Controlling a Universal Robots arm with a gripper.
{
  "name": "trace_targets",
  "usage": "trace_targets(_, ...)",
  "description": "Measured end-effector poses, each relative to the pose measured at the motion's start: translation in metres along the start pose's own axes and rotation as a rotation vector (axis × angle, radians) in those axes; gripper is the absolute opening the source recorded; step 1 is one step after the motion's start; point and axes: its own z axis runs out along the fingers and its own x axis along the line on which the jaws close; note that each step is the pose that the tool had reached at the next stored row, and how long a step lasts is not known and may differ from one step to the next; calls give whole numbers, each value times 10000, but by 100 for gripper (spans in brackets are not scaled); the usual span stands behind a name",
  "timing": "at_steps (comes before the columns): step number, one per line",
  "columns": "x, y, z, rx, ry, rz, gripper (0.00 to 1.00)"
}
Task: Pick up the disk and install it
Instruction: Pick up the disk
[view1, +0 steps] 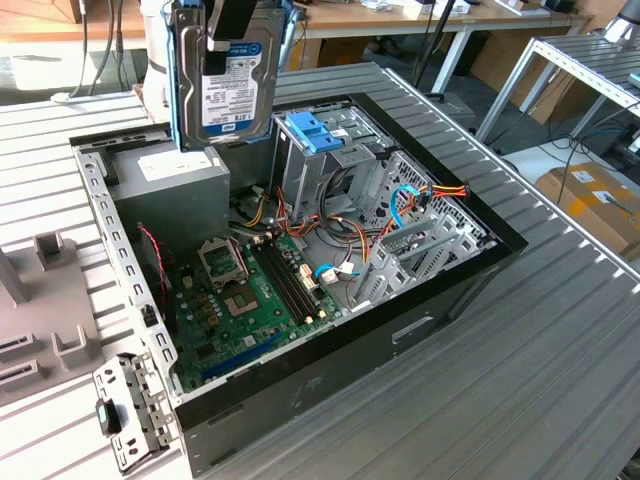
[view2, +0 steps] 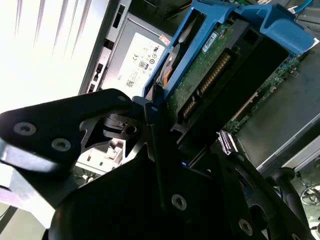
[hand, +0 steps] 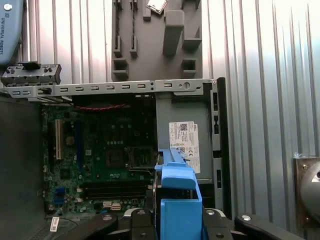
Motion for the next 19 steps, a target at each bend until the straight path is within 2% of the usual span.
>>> trace_targets(2, 25, -3, 0, 0, 0, 0, 36)
trace_targets(4, 107, -18, 2, 0, 1, 0, 36)
trace_targets(19, 192, -32, 6, 0, 0, 0, 36)
